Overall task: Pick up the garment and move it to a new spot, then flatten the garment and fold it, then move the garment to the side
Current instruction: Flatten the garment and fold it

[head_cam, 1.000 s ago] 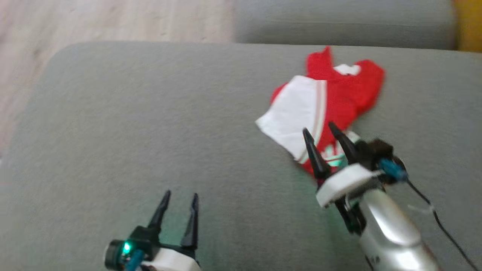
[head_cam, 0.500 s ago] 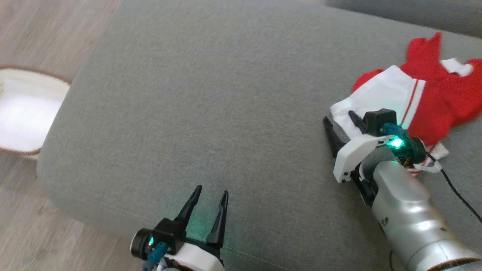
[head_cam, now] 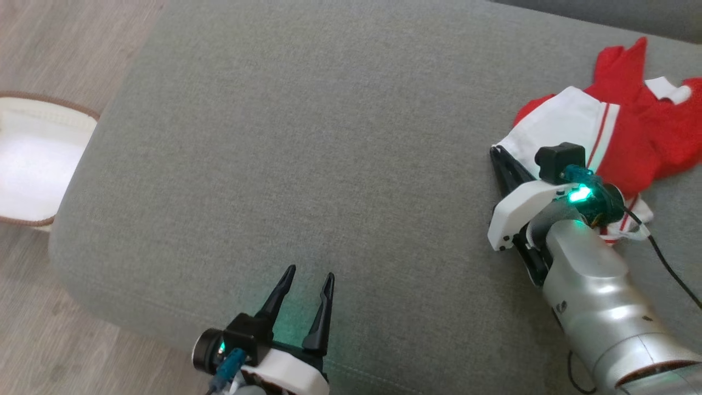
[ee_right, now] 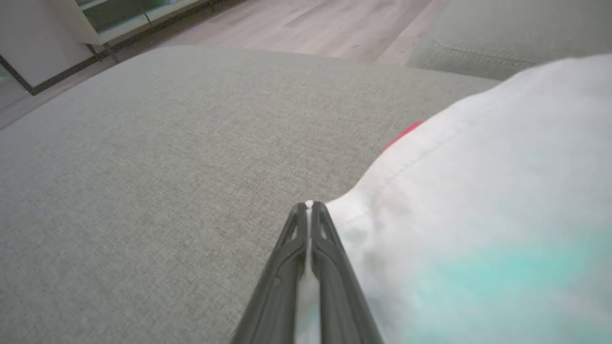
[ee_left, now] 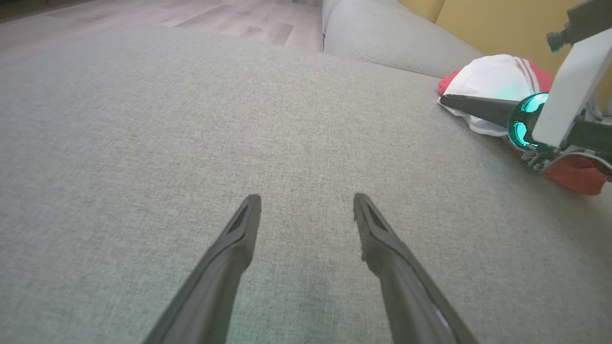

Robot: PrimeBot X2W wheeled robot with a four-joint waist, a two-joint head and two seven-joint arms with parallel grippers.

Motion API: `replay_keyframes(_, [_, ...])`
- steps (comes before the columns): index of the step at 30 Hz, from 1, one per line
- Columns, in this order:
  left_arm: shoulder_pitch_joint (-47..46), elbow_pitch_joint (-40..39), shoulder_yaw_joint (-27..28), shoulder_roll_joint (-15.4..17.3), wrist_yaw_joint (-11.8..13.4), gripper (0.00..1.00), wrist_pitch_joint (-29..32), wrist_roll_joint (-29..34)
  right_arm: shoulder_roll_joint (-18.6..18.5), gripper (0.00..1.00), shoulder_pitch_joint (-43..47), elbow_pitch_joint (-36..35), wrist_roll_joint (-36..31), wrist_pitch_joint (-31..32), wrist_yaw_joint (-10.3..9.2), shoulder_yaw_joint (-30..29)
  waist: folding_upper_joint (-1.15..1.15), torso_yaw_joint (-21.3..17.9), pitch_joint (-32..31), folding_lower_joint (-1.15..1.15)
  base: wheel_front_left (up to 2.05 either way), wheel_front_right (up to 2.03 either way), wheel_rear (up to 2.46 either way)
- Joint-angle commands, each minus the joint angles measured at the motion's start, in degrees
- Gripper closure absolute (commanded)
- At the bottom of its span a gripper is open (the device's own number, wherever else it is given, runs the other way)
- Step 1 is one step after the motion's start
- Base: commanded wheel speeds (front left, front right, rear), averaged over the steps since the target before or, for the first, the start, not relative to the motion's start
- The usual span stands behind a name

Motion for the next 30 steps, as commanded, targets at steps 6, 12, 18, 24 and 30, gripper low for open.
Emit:
replay_keyframes(6, [-0.7, -1.1, 2.1, 0.1, 0.1, 0.0, -0.6, 0.3, 0.7, 1.0, -2.7, -16.4, 7.4, -1.2, -0.04, 7.0, 0.0, -1.5, -3.4, -0.01, 0.0, 0.0, 0.0])
replay_keyframes(12, [0.6, -0.2, 2.7, 0.1, -0.5, 0.0, -0.6, 0.5, 0.7, 1.0, -9.3, -29.0, 13.3, -1.2, -0.04, 10.8, 0.0, -1.0, -6.7, -0.01, 0.0, 0.0, 0.0])
replay_keyframes(18, [3.0, 1.1, 3.8, 0.1, -1.2, 0.0, -0.6, 1.3, 0.7, 1.0, -17.9, -36.3, 14.1, -1.2, -0.04, 7.0, 0.0, 0.3, -9.9, -0.01, 0.0, 0.0, 0.0])
replay_keyframes(24, [5.2, 1.6, 6.0, 0.1, -1.3, 0.0, -0.6, 2.0, -0.2, 1.0, -21.4, -37.9, 8.9, -1.2, -0.04, -2.8, 0.0, -1.1, -11.3, -0.01, 0.0, 0.0, 0.0])
replay_keyframes(30, [5.8, 1.8, 6.7, 0.0, -2.1, 0.0, -0.6, 2.7, -8.8, 1.0, -15.1, -31.7, 3.7, -1.2, -0.04, -9.4, 0.0, -4.1, -10.4, -0.01, 0.0, 0.0, 0.0])
